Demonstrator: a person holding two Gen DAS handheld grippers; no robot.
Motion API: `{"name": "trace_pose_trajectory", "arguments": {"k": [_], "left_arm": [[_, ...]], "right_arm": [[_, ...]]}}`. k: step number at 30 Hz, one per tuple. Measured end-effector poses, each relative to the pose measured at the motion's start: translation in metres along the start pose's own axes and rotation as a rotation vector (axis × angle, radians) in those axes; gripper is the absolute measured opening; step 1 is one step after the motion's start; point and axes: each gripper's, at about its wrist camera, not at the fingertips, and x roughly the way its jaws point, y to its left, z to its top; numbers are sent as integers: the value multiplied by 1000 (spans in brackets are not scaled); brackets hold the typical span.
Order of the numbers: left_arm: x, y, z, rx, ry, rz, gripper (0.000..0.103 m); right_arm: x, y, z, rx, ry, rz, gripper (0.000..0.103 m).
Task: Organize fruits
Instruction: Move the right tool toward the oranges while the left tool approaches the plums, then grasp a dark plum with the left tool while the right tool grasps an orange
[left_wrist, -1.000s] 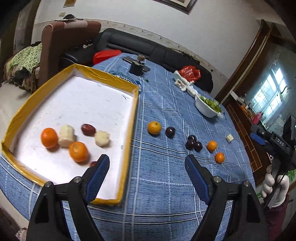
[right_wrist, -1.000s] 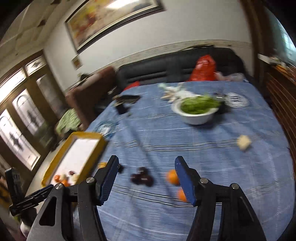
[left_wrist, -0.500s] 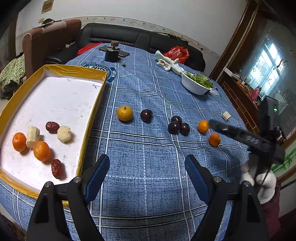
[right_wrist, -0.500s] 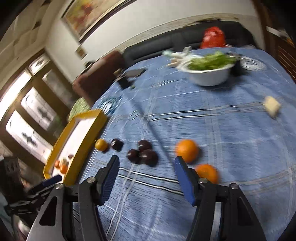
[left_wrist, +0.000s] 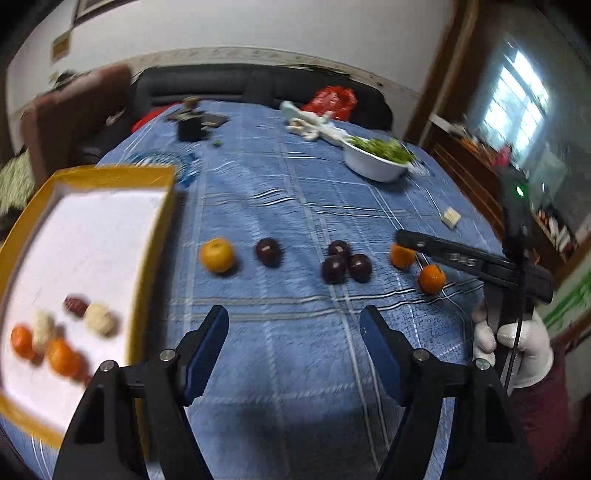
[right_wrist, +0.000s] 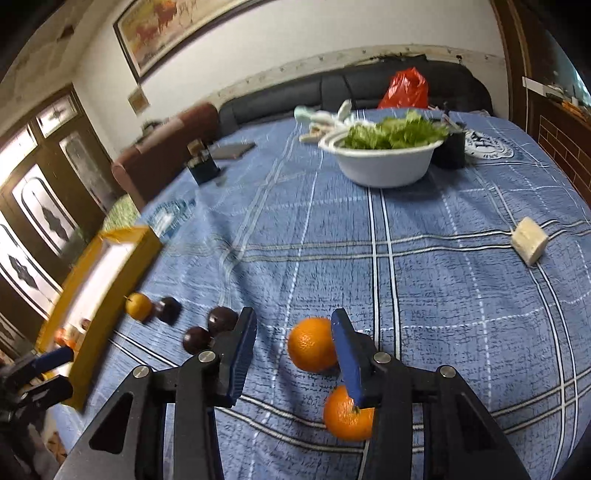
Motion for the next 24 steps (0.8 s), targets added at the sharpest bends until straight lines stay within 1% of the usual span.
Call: {"name": "trace_pose_trajectory", "arguments": {"k": [1,2,4,9,10,12,14,15,16,17,18,19,20,21,23,24], "left_arm": [[9,-8,3,34,6,8,73],[17,-14,5,55,14,15,73],[36,-23,10,90,42,20,73],[69,-34,20,126,77,18,73],[75,-36,22,138,78,18,73],[86,-40,25,164,82,20,73],[96,-41,28,178,92,18,71],[102,-41,29,181,103,16,63],[108,-41,30,181,118,5,59],[110,-40,31,173,117,-31,57],[109,-40,32,170,110,-50,51],[109,-40,33,173,108,-59,46],[108,-40,32,178,105,-69,44],[108,-41,32,180,103,-77,39],[108,-42,31,187,97,-81,37],[107,-41,31,185,96,-83,34]], "right_arm": [[4,3,1,-26,-1,-37,46],[6,4,2,-42,4,-54,46],[9,5,3,-57,5,-63,47],[14,-4,1,-51,5,-97,47],[16,-9,0,-35,14,-99,47],[22,-16,-1,-3,45,-71,46],[26,-16,-4,2,67,-65,45],[26,-14,-4,-4,63,-69,45],[25,-13,-4,-9,58,-67,45],[24,-13,-4,-7,53,-60,45],[23,-13,-4,-1,51,-52,45],[23,-14,-4,4,51,-48,45],[23,-14,-5,5,54,-51,45],[24,-14,-5,7,57,-53,44],[24,-14,-6,11,61,-48,40],[24,-14,-6,12,61,-46,39]]}}
